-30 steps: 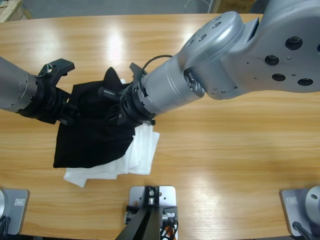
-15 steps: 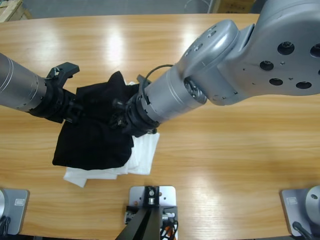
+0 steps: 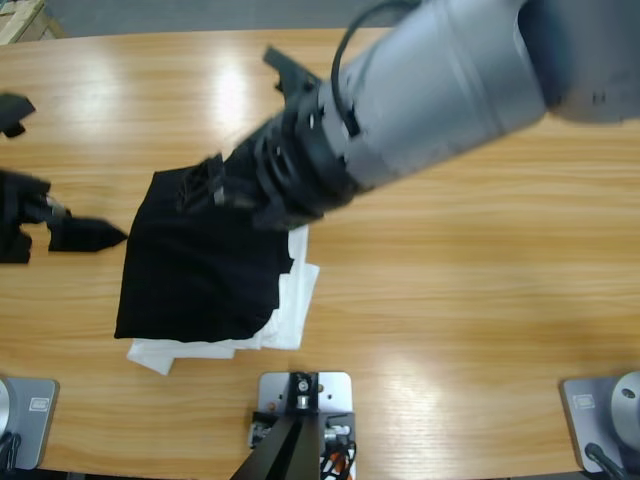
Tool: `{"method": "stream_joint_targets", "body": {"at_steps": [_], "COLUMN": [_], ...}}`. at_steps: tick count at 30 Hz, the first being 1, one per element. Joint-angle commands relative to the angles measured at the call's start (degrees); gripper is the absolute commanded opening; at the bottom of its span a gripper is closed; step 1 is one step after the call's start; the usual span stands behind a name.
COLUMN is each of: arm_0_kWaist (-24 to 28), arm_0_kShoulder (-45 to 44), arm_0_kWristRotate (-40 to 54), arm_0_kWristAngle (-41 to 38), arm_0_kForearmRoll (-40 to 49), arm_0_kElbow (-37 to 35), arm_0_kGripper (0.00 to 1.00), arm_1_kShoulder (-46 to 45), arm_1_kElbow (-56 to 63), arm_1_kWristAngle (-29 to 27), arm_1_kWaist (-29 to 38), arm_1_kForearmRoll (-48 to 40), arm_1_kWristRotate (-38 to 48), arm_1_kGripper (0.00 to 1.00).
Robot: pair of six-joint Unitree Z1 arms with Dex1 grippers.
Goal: Fold clothes
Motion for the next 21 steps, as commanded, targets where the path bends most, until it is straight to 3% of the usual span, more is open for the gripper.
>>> {"method": "stream_joint_targets", "body": {"at_steps": [1,3,4,7,12,21], "arm_0_kWaist": [-10.41,-11.32,-11.46,-11.48,-13.06,-16.82], "arm_0_kShoulder": [2.76,4.76,5.84,8.93,13.64,20.74], "arm_0_kWristRotate": [-7.47,-7.56,-7.48,-6.94,-6.15,-8.66], "arm_0_kWristAngle": [0.66,1.03,1.28,1.03,1.73,2.84], "arm_0_kForearmRoll": [-6.46,-8.87,-10.24,-13.00,-14.06,-17.08], "arm_0_kElbow": [6.53,6.74,6.90,6.71,6.48,7.50], "arm_0_kGripper": [0.365,0.300,0.159,0.000,0.000,0.000], "arm_1_kShoulder": [10.37,12.64,13.45,16.54,22.64,26.72], "arm_1_kElbow": [-1.57,-1.93,-1.82,-1.87,-1.94,4.37], "arm_1_kWristAngle": [14.12,16.02,16.71,18.92,22.00,21.21], "arm_1_kWaist": [-4.51,-5.16,-5.62,-6.74,-7.87,-13.11], "arm_1_kForearmRoll": [-11.09,-13.29,-14.01,-15.64,-20.83,-24.71], "arm_1_kWristRotate": [-4.56,-4.56,-4.52,-4.47,-4.20,-5.61], "arm_1_kGripper": [0.000,0.000,0.000,0.000,0.000,0.000]}}
